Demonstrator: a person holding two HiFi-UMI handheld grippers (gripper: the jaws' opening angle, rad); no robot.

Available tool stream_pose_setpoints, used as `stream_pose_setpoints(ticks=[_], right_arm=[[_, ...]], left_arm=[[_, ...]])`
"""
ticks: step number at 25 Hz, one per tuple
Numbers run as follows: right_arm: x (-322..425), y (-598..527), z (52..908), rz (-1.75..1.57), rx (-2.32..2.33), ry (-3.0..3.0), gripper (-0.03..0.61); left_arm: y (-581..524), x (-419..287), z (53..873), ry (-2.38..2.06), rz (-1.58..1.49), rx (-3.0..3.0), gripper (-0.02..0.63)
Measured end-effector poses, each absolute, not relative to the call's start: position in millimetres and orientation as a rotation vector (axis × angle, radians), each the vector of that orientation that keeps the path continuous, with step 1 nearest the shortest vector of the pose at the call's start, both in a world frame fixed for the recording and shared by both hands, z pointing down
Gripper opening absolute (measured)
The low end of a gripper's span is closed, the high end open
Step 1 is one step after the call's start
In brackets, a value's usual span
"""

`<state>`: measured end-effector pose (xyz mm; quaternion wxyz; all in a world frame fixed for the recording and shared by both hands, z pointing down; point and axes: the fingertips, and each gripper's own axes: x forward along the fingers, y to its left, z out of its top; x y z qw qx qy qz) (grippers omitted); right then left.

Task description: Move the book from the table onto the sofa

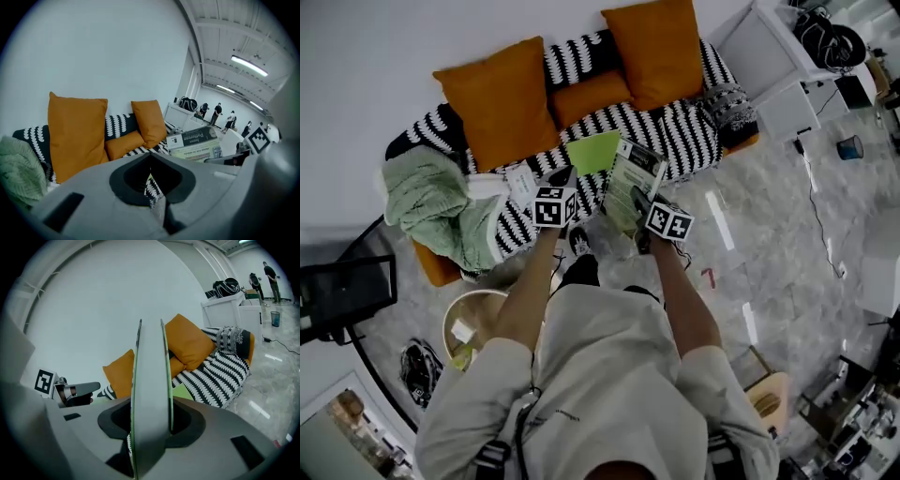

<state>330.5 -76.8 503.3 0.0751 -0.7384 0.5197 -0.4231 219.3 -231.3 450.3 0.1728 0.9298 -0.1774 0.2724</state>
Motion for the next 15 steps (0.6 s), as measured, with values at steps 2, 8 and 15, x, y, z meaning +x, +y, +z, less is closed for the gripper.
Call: stream_pose_setpoints(ticks=[2, 8, 15], right_arm=[[335, -97, 506, -1.273, -2.222, 1.55, 0.16], [349, -153, 511, -1.264, -2.232, 1.517, 0.16], [363, -193, 551, -1.328, -2.224, 1.449, 0.16]], left_arm=[[-247, 220, 458, -0.493, 0.769, 2.619, 0.009], [-289, 224, 480, -0.464, 0.816, 2.593, 0.009], [-316, 246, 510, -0.413, 0.889, 2.592, 0.009]])
